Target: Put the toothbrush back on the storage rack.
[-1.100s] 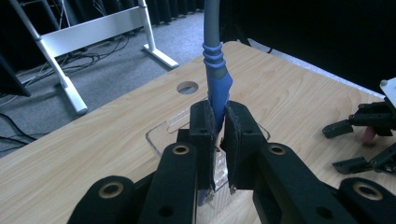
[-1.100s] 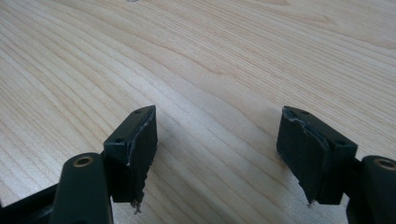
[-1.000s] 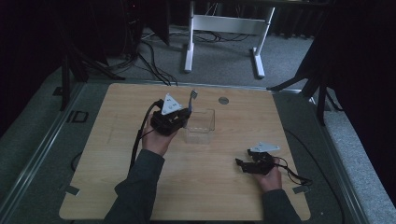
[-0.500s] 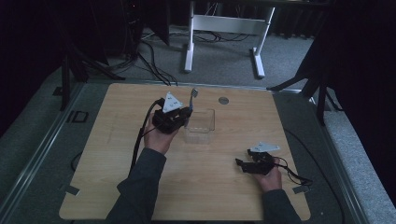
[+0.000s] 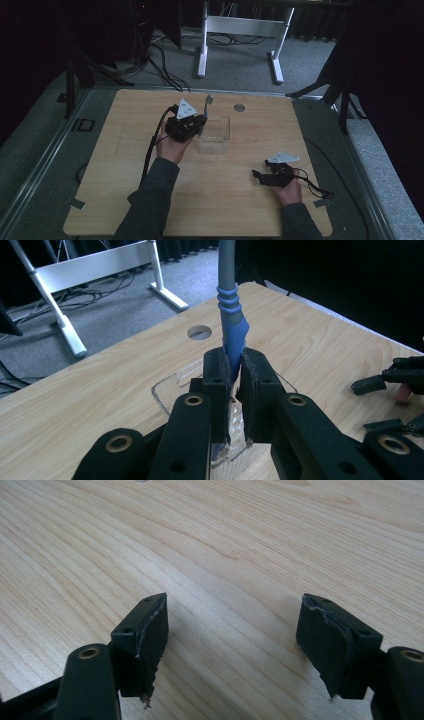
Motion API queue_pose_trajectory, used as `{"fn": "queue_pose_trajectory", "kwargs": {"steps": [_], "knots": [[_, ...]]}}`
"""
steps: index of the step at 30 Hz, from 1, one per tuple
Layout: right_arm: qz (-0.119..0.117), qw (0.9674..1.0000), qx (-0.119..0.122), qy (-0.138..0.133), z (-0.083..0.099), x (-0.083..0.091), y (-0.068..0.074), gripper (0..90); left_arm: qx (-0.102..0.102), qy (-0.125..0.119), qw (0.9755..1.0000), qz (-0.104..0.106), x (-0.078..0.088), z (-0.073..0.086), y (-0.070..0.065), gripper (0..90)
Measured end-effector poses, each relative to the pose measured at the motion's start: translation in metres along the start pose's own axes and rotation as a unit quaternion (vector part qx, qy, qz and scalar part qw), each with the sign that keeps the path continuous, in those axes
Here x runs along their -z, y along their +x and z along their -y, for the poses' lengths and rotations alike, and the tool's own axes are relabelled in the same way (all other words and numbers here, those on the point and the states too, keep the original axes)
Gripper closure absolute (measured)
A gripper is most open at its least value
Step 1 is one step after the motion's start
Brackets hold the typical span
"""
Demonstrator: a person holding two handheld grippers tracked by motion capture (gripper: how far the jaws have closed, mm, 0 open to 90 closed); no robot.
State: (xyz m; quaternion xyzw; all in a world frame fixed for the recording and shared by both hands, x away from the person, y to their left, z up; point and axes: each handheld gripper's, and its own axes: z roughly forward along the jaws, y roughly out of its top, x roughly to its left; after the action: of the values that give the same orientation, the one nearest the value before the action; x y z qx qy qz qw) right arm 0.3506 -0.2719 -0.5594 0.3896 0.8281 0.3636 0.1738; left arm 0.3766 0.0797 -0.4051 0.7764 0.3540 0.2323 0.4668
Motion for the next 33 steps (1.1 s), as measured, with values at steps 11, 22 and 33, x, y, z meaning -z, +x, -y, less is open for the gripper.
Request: {"fn": "queue_pose_trajectory", "kwargs": {"steps": [11, 22, 33], "knots": [[0.0, 1.0, 0.0, 0.0, 0.0, 0.0, 0.0, 28.5, 0.003, 0.01, 0.9999, 0.003, -0.011, 0.003, 0.002, 82.2], [0.0, 1.0, 0.0, 0.0, 0.0, 0.0, 0.0, 28.5, 0.004, 0.028, 0.9996, 0.008, -0.023, 0.007, 0.003, 82.2], [0.0, 1.0, 0.0, 0.0, 0.0, 0.0, 0.0, 28.5, -0.001, 0.055, 0.9984, 0.011, -0.034, 0.011, 0.003, 82.1]]}}
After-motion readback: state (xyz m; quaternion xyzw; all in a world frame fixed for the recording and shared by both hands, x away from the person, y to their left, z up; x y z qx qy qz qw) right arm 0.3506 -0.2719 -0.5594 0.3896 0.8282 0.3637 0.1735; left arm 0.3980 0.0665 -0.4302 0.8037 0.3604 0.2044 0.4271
